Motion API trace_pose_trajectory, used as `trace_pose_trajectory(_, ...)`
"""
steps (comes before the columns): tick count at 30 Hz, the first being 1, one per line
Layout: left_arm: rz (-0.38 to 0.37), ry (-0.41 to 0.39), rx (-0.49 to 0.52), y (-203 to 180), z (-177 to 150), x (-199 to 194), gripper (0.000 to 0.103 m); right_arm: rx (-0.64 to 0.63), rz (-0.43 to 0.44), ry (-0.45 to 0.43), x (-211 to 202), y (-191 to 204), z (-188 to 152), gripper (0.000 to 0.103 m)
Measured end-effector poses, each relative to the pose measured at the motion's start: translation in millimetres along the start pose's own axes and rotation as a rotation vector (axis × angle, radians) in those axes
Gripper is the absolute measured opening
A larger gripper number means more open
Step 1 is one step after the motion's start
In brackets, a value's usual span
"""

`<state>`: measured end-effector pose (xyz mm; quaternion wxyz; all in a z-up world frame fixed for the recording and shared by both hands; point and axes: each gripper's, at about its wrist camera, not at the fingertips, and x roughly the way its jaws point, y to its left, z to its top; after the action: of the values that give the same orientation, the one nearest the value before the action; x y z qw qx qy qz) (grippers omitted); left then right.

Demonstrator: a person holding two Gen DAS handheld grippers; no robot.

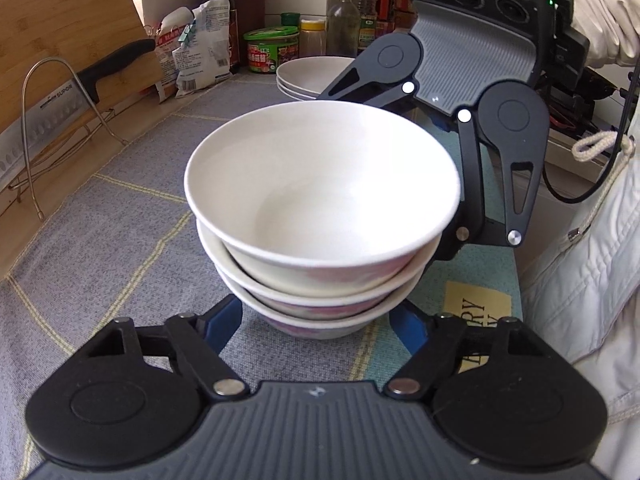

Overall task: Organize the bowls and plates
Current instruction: 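Lift the bowl stack with both grippers and carry it over the plate stack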

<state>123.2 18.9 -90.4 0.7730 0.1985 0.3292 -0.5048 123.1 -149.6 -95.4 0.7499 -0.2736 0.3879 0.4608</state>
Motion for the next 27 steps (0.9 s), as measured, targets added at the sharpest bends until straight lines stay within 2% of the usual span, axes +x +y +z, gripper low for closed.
trace_pose_trajectory(17,-0.052,0.008,0.047,6.4,3.3,2.0,0.079,0.000,0.016,0.036,3.2,-2.1,5.1,0.083)
trace_pose_trajectory(27,-0.056,0.017,0.063,7.1,4.3,3.5,0.079,0.002,0.024,0.049,4.5,-4.2,7.4,0.083)
